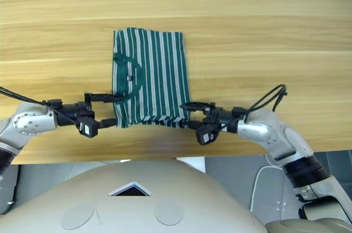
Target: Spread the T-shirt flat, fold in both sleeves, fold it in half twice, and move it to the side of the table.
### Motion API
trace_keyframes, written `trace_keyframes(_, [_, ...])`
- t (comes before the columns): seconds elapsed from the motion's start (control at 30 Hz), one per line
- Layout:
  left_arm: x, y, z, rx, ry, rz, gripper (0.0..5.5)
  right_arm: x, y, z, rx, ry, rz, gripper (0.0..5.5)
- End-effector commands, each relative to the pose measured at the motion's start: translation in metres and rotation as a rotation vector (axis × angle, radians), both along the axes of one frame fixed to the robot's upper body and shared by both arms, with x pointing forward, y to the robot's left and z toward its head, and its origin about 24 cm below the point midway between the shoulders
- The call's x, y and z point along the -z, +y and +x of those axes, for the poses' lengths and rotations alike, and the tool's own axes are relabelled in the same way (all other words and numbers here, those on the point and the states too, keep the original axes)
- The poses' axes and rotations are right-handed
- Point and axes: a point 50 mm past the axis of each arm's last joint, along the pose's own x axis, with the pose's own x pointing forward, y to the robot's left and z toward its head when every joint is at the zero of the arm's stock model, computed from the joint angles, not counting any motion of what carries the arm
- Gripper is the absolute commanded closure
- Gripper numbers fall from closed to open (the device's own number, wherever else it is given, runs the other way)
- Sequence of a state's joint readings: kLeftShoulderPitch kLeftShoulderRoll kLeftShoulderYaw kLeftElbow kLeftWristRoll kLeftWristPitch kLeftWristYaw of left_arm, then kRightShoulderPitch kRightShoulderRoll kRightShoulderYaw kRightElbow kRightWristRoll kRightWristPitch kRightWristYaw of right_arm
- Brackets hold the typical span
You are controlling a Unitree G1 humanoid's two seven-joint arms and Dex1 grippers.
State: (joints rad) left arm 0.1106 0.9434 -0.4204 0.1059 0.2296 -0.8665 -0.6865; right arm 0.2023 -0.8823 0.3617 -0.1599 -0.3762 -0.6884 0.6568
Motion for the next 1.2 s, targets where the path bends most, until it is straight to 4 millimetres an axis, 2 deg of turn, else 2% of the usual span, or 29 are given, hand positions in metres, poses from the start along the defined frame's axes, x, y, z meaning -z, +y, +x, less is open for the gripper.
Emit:
trace_keyframes(0.03, [0.037, 0.011, -0.029, 0.042, 0.195, 0.191, 2.21, -0.003, -0.004, 0.001, -0.009, 0.006, -0.017, 2.27])
trace_keyframes(0.07, [0.038, 0.010, -0.031, 0.043, 0.201, 0.185, 2.46, -0.004, -0.004, 0.003, -0.006, 0.000, -0.014, 2.27])
trace_keyframes(0.17, [0.040, 0.011, -0.033, 0.041, 0.213, 0.182, 2.95, -0.005, -0.006, 0.006, 0.009, -0.017, -0.010, 2.72])
trace_keyframes(0.53, [0.046, 0.014, -0.037, 0.032, 0.248, 0.182, 4.91, -0.002, -0.004, 0.010, 0.029, -0.019, 0.021, 4.65])
trace_keyframes(0.67, [0.046, 0.015, -0.038, 0.024, 0.251, 0.173, 5.27, -0.001, -0.003, 0.010, 0.025, -0.017, 0.024, 5.33])
trace_keyframes(0.9, [0.042, 0.021, -0.035, -0.060, 0.229, 0.113, 5.50, 0.000, -0.004, 0.009, 0.034, -0.017, 0.029, 5.41])
trace_keyframes(1.2, [0.017, 0.023, -0.044, -0.211, 0.248, -0.140, 5.50, -0.007, -0.017, 0.004, 0.113, 0.001, 0.082, 5.41])
